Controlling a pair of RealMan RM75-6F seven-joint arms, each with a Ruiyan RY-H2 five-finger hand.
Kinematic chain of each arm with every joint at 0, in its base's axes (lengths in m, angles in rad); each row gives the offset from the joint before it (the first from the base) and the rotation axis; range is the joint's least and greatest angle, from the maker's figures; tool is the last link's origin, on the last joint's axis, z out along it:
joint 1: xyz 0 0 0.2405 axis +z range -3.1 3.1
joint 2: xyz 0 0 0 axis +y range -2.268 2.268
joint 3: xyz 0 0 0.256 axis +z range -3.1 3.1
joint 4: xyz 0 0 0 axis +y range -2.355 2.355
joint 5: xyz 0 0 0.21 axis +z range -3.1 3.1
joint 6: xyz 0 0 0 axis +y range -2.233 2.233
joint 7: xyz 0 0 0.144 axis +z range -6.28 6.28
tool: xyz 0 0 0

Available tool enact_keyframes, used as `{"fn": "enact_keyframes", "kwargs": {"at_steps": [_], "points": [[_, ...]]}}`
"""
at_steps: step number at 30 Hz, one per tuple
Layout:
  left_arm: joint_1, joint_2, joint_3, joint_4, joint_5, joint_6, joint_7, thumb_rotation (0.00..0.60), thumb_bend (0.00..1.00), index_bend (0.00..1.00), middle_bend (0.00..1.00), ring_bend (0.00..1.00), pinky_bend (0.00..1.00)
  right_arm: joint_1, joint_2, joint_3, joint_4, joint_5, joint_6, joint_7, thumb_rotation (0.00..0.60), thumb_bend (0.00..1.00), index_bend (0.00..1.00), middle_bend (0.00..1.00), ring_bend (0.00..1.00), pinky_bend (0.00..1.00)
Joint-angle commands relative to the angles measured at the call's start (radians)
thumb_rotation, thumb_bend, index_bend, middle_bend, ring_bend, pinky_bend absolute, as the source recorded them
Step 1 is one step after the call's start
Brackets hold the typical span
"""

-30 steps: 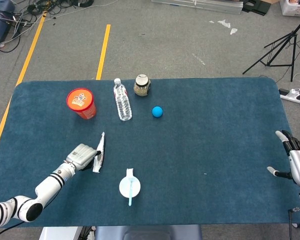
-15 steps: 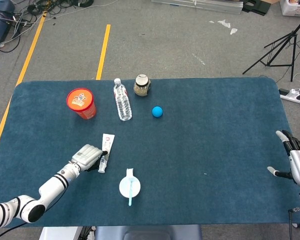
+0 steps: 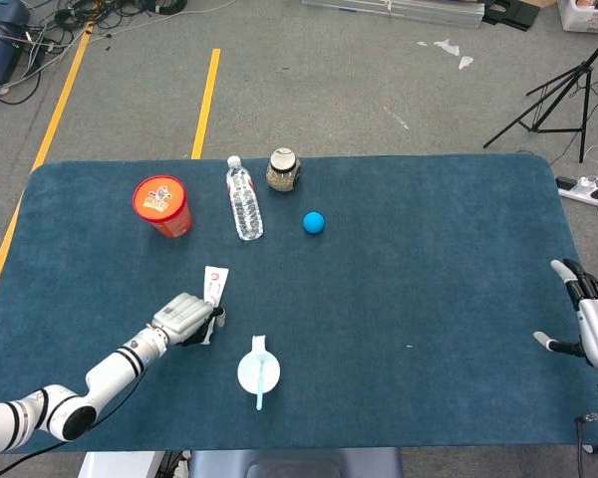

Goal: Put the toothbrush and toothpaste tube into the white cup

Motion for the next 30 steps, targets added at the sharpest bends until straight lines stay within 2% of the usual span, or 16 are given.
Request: {"fn": "enact_keyframes", "kwargs": {"at_steps": [1,15,30], "points": [[-0.006,-0.001,0.014,0.009,-0.013,0.0,0.038,0.6,1.0,0.39,1.0,1.0,0.96,0.0,0.001,0.001,0.0,0.0,0.001,0.002,0.6,0.0,0.12,0.1,0.15,0.57],[-0.011,0.05,0.057,-0.034,-0.051,0.044,0.19,0.6,1.0,0.45,1.0,1.0,0.99,0.003,-0.002,0.001,0.003,0.006,-0.007,-0.006,0.6,0.0,0.12,0.1,0.15,0.57],[-0.002,0.064,0.084,-0.018,-0.055,0.066,0.25,0.6,1.0,0.46,1.0,1.0,1.0,0.0,0.001,0.004,0.002,0.007,-0.002,0.003,0.6,0.0,0.12,0.1,0.15,0.57]]}}
